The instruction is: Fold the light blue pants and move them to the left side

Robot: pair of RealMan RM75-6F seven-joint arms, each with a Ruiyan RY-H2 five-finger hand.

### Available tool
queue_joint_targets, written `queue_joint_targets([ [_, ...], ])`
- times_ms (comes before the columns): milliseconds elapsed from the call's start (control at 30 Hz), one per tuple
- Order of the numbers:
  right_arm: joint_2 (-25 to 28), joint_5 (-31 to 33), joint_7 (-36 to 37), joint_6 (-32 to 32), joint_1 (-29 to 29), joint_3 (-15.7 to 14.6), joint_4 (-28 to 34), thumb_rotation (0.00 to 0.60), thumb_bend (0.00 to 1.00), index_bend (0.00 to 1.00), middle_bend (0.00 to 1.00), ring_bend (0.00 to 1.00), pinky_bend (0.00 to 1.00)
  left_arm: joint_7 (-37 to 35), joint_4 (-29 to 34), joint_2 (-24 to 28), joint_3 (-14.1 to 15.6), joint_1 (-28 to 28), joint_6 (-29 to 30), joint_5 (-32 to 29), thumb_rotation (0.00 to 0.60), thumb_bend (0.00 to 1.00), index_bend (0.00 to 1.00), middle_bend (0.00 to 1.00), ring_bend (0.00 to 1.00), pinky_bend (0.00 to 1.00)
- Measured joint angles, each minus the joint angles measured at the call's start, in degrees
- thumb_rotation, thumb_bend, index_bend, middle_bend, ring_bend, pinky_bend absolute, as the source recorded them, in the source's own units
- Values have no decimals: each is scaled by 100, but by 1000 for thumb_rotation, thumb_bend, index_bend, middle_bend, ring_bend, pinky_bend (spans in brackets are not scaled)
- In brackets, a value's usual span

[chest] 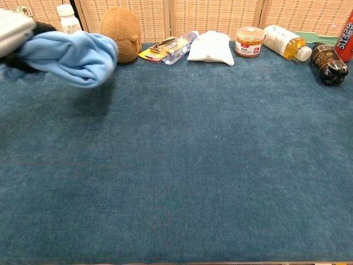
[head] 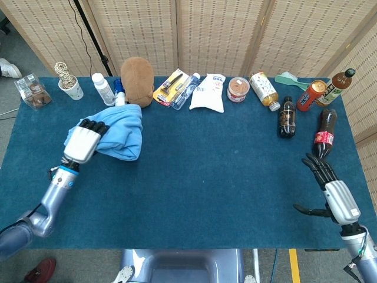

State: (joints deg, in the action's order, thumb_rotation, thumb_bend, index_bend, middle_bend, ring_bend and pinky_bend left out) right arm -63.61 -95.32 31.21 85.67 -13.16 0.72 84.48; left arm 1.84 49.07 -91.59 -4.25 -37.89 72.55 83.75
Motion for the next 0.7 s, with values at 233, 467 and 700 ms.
queue_joint_targets([
  [233, 16, -49, -68, 5, 11, -27, 89, 600, 0, 0, 0, 0, 0, -622, -319, 444, 453, 814, 322, 168, 600, 844, 642, 575, 543, 698],
  [467, 29, -58, -123, 9, 13, -18, 153, 600, 0, 0, 0, 0, 0, -1161, -1135, 324, 719, 1176, 249, 259, 600, 770, 449, 351, 255, 425],
  [700, 23, -51, -202, -11, 11, -13, 184, 600, 0, 0, 0, 0, 0, -1163, -1461, 252, 861, 1273, -51, 383, 551, 568, 0, 0, 0, 0],
])
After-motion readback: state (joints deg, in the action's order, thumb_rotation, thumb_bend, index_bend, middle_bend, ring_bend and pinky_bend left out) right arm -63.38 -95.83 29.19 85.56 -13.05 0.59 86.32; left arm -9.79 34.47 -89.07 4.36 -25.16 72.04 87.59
